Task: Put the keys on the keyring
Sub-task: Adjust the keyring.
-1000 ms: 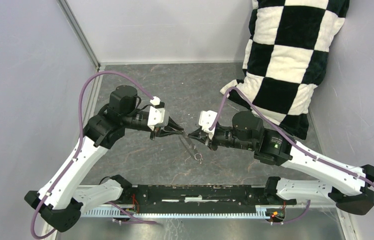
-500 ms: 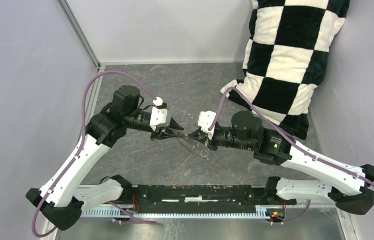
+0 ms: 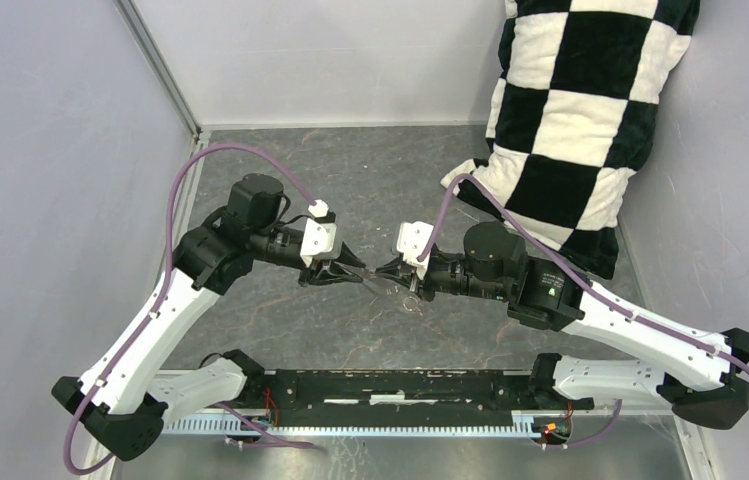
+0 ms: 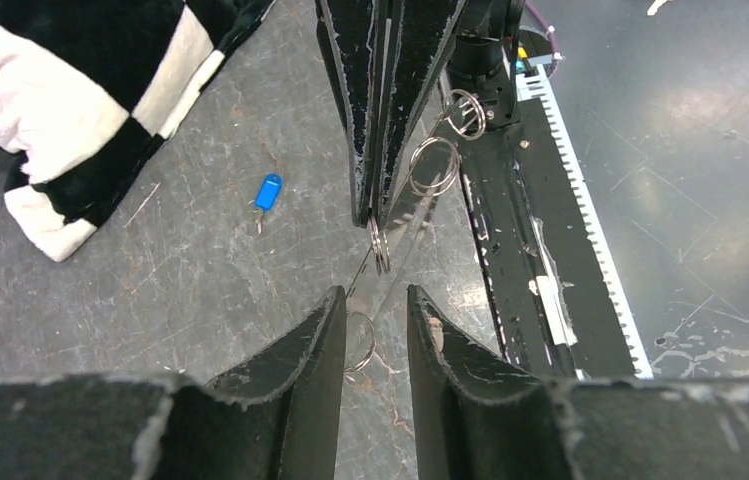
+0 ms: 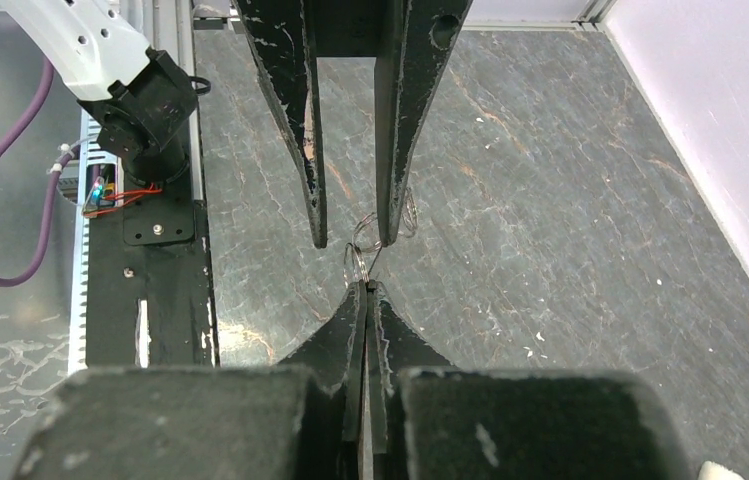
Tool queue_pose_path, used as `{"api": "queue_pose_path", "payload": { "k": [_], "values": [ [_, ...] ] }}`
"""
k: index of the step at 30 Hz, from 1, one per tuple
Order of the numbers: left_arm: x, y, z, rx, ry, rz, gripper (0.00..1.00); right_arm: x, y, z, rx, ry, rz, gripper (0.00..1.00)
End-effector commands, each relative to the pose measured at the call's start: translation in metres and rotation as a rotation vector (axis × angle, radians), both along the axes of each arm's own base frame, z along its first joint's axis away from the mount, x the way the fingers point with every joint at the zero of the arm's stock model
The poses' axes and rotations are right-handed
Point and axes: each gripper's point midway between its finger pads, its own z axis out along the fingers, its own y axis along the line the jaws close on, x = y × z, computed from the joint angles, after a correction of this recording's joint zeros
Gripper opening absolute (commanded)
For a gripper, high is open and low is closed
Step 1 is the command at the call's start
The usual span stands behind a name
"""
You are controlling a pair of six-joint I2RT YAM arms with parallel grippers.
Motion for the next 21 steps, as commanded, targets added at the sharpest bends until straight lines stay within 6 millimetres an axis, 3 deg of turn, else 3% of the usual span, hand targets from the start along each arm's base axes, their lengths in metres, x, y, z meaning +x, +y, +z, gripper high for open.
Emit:
{"api": "queue_pose_path", "payload": {
  "k": [1, 14, 17, 21],
  "values": [
    [0.0, 0.0, 0.009, -0.012, -0.074, -0.025, 0.35, -0.001, 0.005, 0.04, 0.117, -0.055, 0.016, 0.0],
    [0.006, -0.011, 0.011, -0.038, -0.033, -0.021, 0.31, -0.002, 0.013, 0.039, 0.131, -0.038, 0.037, 0.0],
    [0.006, -0.011, 0.012, -0.038, -0.034, -0.021, 0.22, -0.001, 0.014, 0.039, 0.132, -0.039, 0.033, 0.0],
    [0.007, -0.011, 0.012, -0.039, -0.043, -0.025, 0.03, -0.003, 0.015, 0.042, 0.148, -0.031, 0.042, 0.0]
  ]
}}
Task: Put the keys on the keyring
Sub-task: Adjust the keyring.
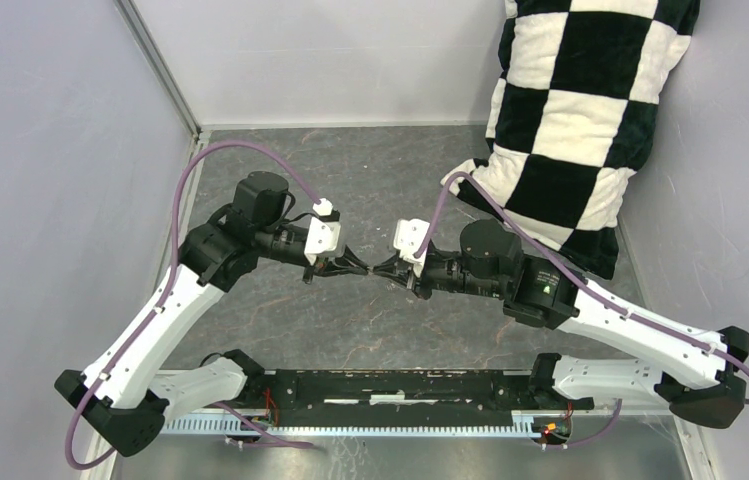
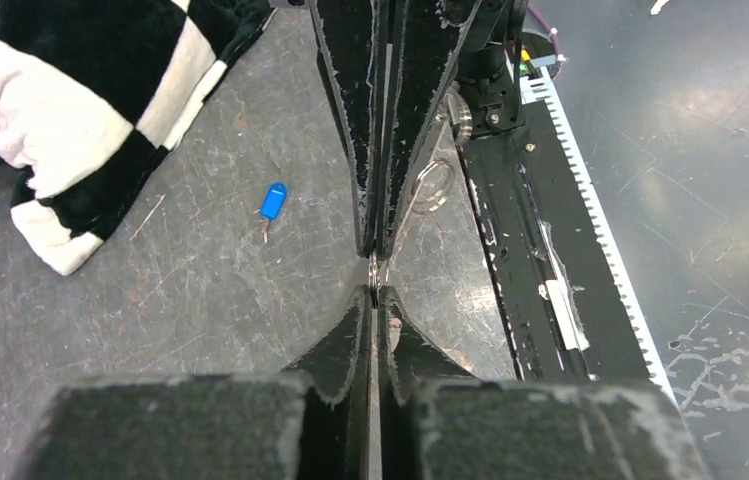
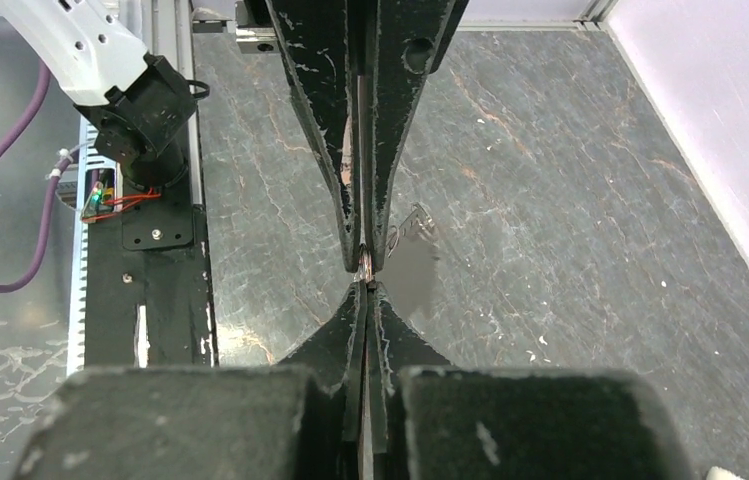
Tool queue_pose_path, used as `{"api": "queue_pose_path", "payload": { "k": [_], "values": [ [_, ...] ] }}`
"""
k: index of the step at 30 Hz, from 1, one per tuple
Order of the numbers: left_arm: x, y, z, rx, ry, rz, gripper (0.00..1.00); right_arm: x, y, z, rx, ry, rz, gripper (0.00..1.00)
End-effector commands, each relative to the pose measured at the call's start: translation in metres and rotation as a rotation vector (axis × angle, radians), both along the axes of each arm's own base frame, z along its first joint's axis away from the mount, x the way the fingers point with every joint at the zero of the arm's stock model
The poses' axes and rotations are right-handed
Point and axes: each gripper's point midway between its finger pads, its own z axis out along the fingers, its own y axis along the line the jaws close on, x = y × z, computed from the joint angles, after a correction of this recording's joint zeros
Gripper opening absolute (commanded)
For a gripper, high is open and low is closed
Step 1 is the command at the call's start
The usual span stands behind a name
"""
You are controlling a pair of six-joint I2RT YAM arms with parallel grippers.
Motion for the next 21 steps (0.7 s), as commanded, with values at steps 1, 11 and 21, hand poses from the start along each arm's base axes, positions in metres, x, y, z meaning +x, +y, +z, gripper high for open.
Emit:
{"api": "queue_pose_path", "payload": {
  "k": [1, 11, 21],
  "values": [
    [0.002, -0.005, 0.014, -0.033, -0.034, -0.011, 0.02, -0.006, 0.009, 0.046, 0.153, -0.036, 0.039, 0.03],
    [-0.026, -0.012, 0.069, -0.256, -0.227, -0.222, 0.02, 0.002, -0.041, 0.071, 0.351, -0.078, -0.139, 0.45],
    [-0.042, -0.01, 0.099, -0.328, -0.253, -0.303, 0.02, -0.009, -0.049, 0.056, 0.459, -0.023, -0.119, 0.33]
  ]
}}
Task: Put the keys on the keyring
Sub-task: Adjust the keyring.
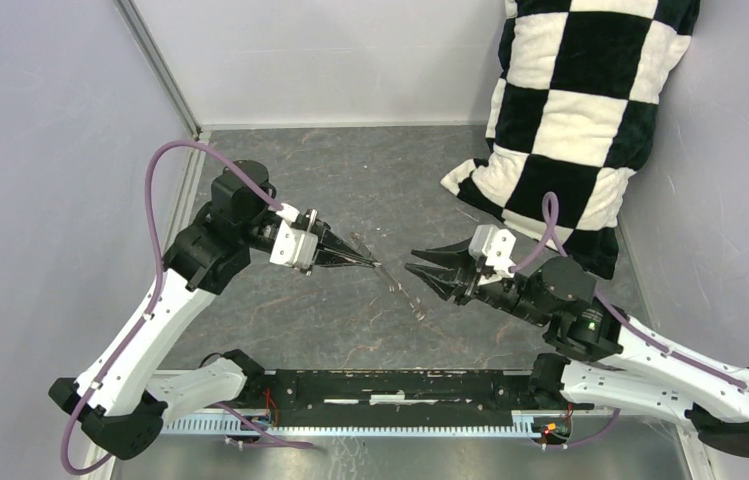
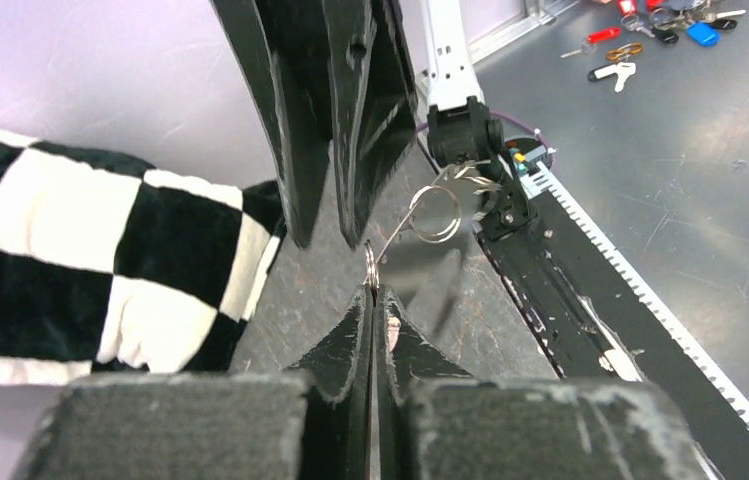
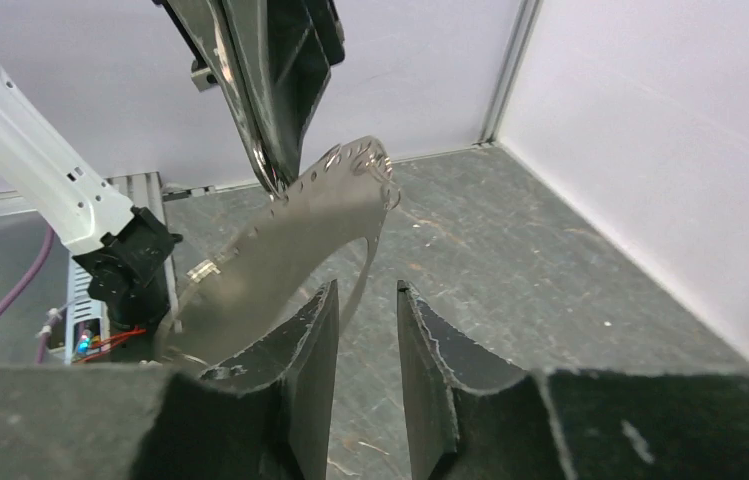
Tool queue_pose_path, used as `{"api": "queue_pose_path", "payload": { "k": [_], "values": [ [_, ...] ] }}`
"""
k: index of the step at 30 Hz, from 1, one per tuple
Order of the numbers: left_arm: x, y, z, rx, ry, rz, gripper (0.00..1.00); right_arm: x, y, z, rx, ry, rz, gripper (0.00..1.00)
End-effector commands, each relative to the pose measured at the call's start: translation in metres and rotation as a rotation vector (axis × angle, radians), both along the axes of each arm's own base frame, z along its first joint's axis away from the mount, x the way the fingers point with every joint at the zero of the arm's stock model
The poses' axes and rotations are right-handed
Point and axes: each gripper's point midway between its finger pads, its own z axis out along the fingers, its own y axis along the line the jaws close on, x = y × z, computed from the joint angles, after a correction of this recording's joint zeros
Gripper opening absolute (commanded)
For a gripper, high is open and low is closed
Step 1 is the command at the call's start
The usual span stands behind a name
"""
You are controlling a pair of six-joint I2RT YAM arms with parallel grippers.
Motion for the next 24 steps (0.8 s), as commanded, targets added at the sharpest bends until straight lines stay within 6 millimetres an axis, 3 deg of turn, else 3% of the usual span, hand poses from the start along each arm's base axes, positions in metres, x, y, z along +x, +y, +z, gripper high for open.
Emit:
{"api": "queue_pose_path", "payload": {
  "k": [1, 6, 14, 19, 24],
  "values": [
    [-0.02, 0.003, 0.031, -0.076, -0.047, -0.09, 0.02, -0.012, 0.012, 0.008, 0.126, 0.041, 0.082, 0.32],
    [-0.015, 0.003, 0.032, -0.073, -0.051, -0.067, 0.02, -0.035, 0.024, 0.005, 0.23, 0.106, 0.233, 0.27],
    [-0.013, 0.0, 0.021, -0.057, -0.022, -0.079, 0.02, -0.053, 0.018, 0.011, 0.343, 0.139, 0.317, 0.2],
    [-0.006, -0.004, 0.007, -0.037, -0.019, -0.073, 0.02, -0.058, 0.02, 0.003, 0.322, 0.12, 0.331, 0.16],
    [0.007, -0.004, -0.013, -0.006, -0.139, -0.048, 0.02, -0.059, 0.028, -0.007, 0.263, 0.112, 0.332, 0.14]
  ]
}}
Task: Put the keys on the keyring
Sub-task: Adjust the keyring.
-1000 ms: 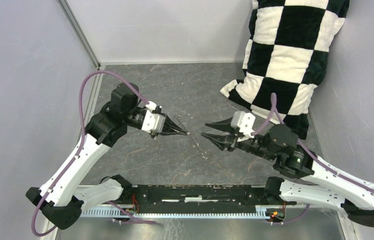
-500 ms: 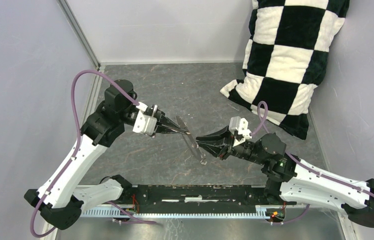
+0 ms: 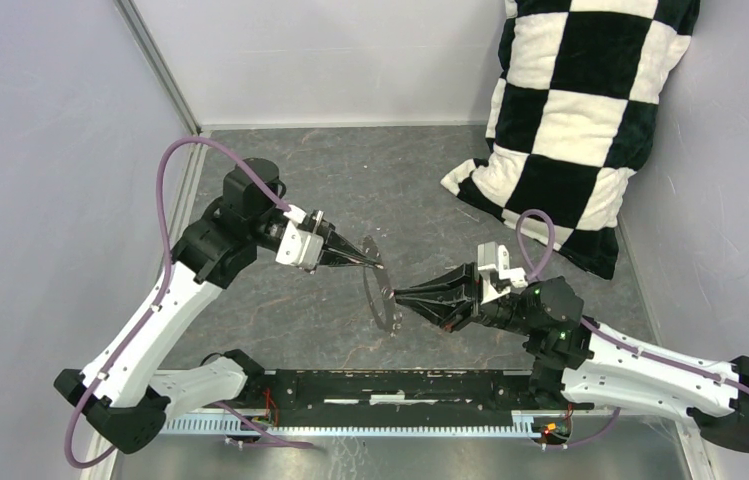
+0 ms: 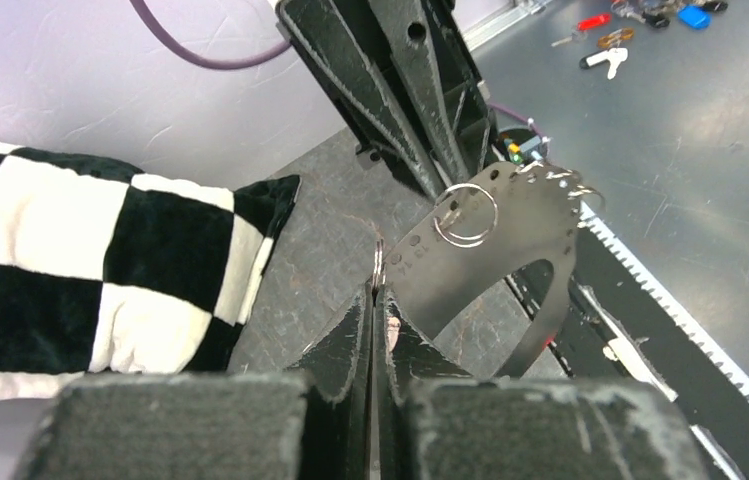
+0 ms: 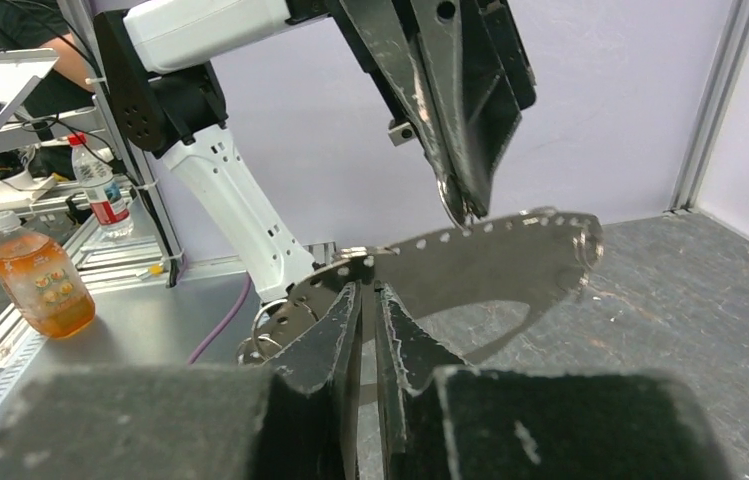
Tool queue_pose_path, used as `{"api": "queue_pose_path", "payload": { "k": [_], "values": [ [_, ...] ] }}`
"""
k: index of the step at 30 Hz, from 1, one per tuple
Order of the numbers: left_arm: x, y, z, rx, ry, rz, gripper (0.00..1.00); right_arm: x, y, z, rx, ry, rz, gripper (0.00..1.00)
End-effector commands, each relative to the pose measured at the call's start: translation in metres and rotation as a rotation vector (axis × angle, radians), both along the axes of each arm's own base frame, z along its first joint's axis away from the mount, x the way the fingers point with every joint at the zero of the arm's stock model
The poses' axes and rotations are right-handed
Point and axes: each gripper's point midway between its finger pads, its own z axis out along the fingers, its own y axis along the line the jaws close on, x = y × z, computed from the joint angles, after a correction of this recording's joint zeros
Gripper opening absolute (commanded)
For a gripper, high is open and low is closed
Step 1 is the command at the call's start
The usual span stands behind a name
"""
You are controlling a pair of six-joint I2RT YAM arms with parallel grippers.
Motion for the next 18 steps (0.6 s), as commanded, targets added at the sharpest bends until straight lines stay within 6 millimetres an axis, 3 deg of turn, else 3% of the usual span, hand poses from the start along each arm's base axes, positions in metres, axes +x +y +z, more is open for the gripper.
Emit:
{"api": "queue_pose_path", "payload": {
  "k": [1, 8, 18],
  "values": [
    [0.01, -0.001, -0.012, 0.003, -0.146, 0.008, 0.02, -0.004, 0.005, 0.003, -0.007, -0.038, 0.02, 0.14],
    [0.012, -0.003, -0.001, -0.014, -0.177, -0.003, 0.02, -0.003, 0.021, -0.009, -0.071, -0.051, 0.044, 0.13],
    [-0.006, -0.001, 0.007, -0.018, -0.083, -0.075, 0.02, 0.002, 0.019, -0.007, -0.061, -0.054, 0.013, 0.13]
  ]
}}
